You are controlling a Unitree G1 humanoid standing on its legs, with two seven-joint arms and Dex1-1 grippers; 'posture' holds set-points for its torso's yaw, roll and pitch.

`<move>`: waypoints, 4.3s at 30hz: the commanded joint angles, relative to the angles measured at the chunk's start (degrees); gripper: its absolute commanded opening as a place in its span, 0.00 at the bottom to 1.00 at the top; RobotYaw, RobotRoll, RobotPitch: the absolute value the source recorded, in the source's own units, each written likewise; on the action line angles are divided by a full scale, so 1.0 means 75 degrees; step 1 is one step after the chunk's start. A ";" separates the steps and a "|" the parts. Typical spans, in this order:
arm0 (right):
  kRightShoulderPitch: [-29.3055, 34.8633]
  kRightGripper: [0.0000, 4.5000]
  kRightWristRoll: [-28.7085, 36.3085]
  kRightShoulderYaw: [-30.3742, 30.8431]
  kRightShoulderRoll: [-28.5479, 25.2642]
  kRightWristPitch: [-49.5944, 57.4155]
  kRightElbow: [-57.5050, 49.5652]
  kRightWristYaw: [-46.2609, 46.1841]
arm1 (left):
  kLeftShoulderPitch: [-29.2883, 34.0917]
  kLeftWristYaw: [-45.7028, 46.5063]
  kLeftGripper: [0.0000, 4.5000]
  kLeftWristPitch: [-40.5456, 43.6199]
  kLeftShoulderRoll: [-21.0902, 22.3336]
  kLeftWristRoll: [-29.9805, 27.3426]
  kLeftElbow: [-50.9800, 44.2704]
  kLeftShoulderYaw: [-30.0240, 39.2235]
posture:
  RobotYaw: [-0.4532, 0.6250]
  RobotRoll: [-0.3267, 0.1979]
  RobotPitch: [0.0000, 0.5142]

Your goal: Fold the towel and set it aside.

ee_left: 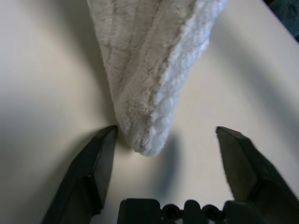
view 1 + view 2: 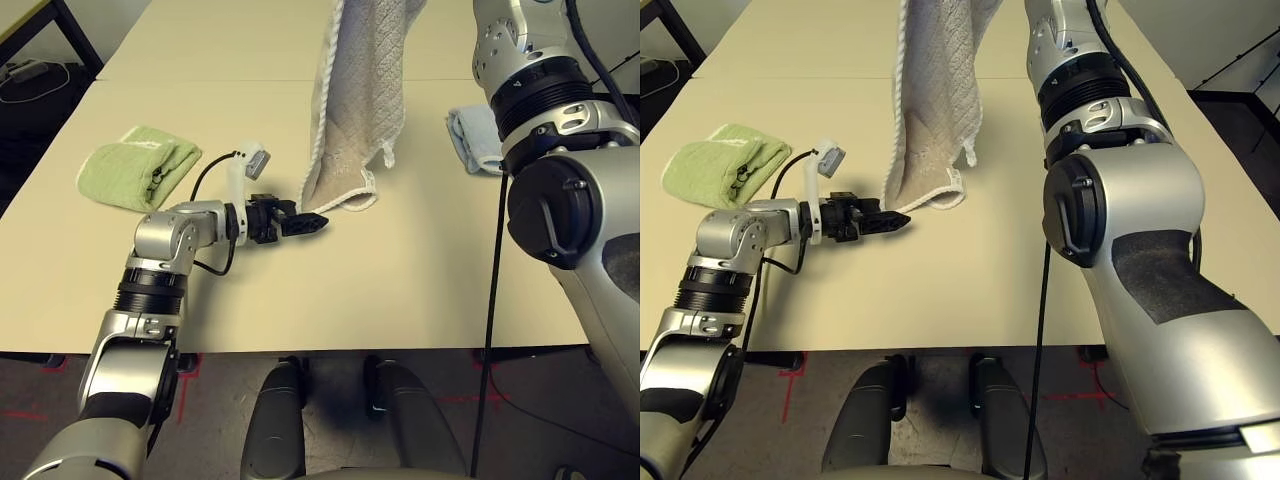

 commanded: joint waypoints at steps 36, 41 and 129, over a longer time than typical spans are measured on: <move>0.1628 0.00 -0.0328 0.0214 -0.1138 0.0022 -0.0619 0.0613 | -0.0196 0.1420 0.02 -0.0254 0.1109 0.0059 0.0259 0.1384 | 0.52 0.62 0.39; 0.2418 0.00 -0.0384 0.0363 -0.1520 0.0156 -0.0926 0.0960 | -0.0249 0.1554 0.02 -0.0288 0.1555 0.0056 0.0137 0.1723 | 0.53 0.62 0.39; 0.2162 0.00 -0.0651 0.0163 -0.2201 0.1205 0.0441 -0.0310 | -0.5510 0.4937 0.02 -0.7469 0.1364 0.3222 0.7637 0.1049 | 0.53 0.62 0.52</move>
